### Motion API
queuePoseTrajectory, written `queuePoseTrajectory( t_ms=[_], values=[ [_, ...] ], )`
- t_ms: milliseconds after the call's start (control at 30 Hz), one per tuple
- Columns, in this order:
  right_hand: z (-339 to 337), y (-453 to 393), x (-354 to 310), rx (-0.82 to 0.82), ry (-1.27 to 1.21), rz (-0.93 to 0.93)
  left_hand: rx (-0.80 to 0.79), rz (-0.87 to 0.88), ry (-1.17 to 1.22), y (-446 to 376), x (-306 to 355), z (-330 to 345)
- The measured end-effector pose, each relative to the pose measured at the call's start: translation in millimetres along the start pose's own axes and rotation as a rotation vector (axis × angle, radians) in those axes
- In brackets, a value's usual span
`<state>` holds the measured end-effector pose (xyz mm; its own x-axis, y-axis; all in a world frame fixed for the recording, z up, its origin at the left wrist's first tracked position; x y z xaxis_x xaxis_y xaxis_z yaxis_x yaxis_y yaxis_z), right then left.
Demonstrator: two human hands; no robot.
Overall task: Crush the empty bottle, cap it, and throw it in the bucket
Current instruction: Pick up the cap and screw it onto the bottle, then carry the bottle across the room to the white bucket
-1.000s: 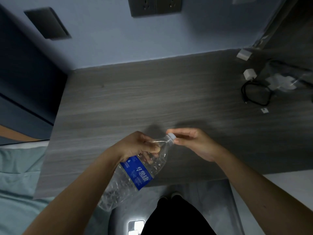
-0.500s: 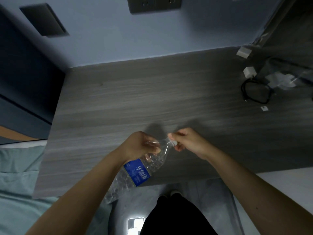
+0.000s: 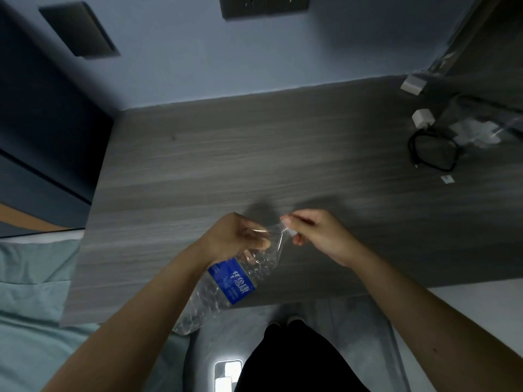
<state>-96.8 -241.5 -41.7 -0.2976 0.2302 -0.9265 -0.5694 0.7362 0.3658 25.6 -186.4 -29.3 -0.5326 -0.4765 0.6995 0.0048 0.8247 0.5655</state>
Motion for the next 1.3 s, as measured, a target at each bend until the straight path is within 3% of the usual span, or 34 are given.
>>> queuePoseTrajectory(
  t_ms=[133,233,367,500,733,867,1033,1300],
  values=[
    [-1,-3,-2,0.029,0.051,0.01,0.076,0.018,-0.045,0,-1,1],
    [-3,-2,2,0.037,-0.085,0.062,0.138,0.009,-0.076,0,0,-2],
    [-9,7,13,0.112,-0.151,0.138,0.153,-0.029,0.022,7,-4,-1],
    [-15,28,29,0.132,-0.162,0.189,0.117,-0.044,-0.026,17,-11,6],
    [-26,87,58,0.151,-0.189,0.206,0.157,0.041,-0.116,44,-19,28],
    [-28,125,92,0.175,-0.193,0.268,0.172,0.143,-0.309,58,-25,51],
    [-28,177,151,0.308,-0.257,0.382,0.167,0.205,-0.513,63,-45,73],
    [19,284,246,0.665,-0.363,0.6,-0.1,0.276,-0.569,68,-111,117]
  ],
)
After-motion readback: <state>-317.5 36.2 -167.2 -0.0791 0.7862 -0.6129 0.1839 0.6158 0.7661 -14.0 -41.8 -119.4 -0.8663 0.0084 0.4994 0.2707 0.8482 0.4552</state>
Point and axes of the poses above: each hand's wrist, its own y-axis away from the middle knuckle, its own z-axis out of the palm, x = y × z, the point moved 9 cm from there along -y, towards the middle knuckle, and after that the axes turned 3 degrees about -y, right-handed, at the moved point
